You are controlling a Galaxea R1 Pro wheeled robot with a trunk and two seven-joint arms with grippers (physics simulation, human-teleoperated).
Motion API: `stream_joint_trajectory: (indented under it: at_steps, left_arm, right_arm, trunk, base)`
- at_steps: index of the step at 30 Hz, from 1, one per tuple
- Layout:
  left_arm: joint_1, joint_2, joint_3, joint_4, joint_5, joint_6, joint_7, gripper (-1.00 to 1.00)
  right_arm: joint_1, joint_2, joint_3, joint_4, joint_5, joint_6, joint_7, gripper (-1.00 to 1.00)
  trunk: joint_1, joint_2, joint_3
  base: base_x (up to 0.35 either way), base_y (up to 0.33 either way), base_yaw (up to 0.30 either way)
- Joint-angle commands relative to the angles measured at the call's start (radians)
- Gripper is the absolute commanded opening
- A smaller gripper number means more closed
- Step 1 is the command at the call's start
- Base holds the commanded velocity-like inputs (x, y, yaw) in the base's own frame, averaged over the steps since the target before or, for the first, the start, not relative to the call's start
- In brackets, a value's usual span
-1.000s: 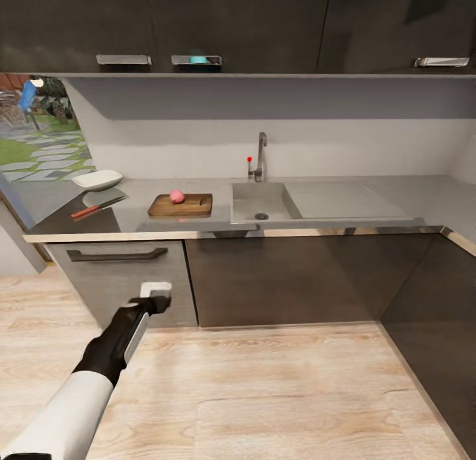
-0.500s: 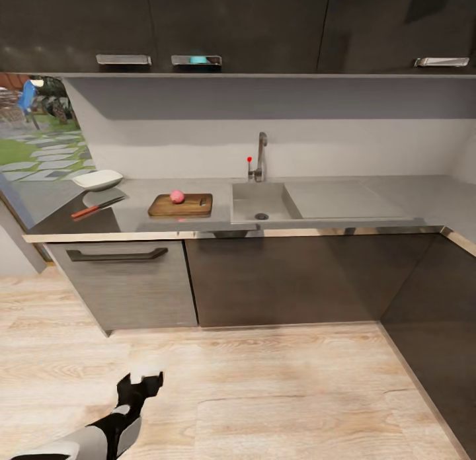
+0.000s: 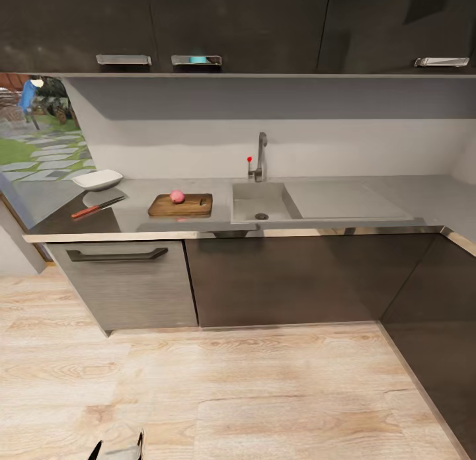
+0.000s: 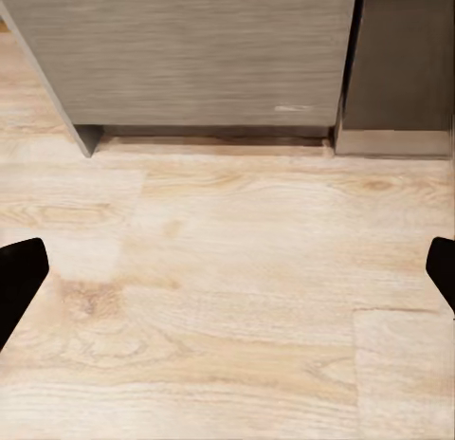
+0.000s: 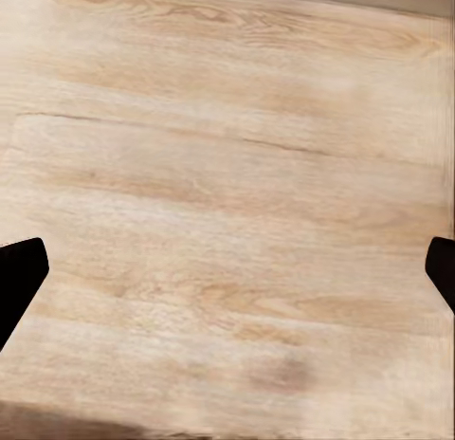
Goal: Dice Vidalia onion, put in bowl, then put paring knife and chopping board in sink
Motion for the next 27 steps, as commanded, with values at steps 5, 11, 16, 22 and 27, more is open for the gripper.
stream_joint_trajectory:
  at_steps: [5,11,16,22,27]
  left_arm:
    - [0.040,0.003,-0.002,0.003,0.007,-0.034,0.003,1.00]
    - [0.049,0.014,0.002,0.001,0.011,-0.034,0.007,1.00]
    - [0.050,0.017,0.003,0.001,0.012,-0.034,0.007,1.00]
    - [0.050,0.012,0.002,0.001,0.012,-0.034,0.006,1.00]
    - [0.050,0.013,0.003,0.001,0.012,-0.034,0.007,1.00]
  right_arm:
    - [-0.002,-0.015,0.001,-0.137,0.001,0.142,-0.010,1.00]
    - [-0.002,-0.024,0.004,-0.179,-0.028,0.167,-0.006,1.00]
    - [-0.002,-0.024,0.007,-0.087,-0.029,0.025,-0.004,1.00]
    - [-0.002,-0.022,0.007,-0.041,-0.029,-0.040,-0.004,1.00]
    - [-0.002,-0.022,0.006,-0.038,-0.029,-0.045,-0.004,1.00]
  trunk:
    - [0.000,0.000,-0.001]
    - [0.000,0.000,-0.001]
    - [0.000,0.000,-0.001]
    - [0.000,0.000,-0.001]
    - [0.000,0.000,-0.001]
  base:
    - [0.000,0.000,0.000]
    - [0.000,0.000,0.000]
    - [0.040,0.000,0.000]
    - [0.074,0.020,0.000]
    - [0.008,0.223,0.000]
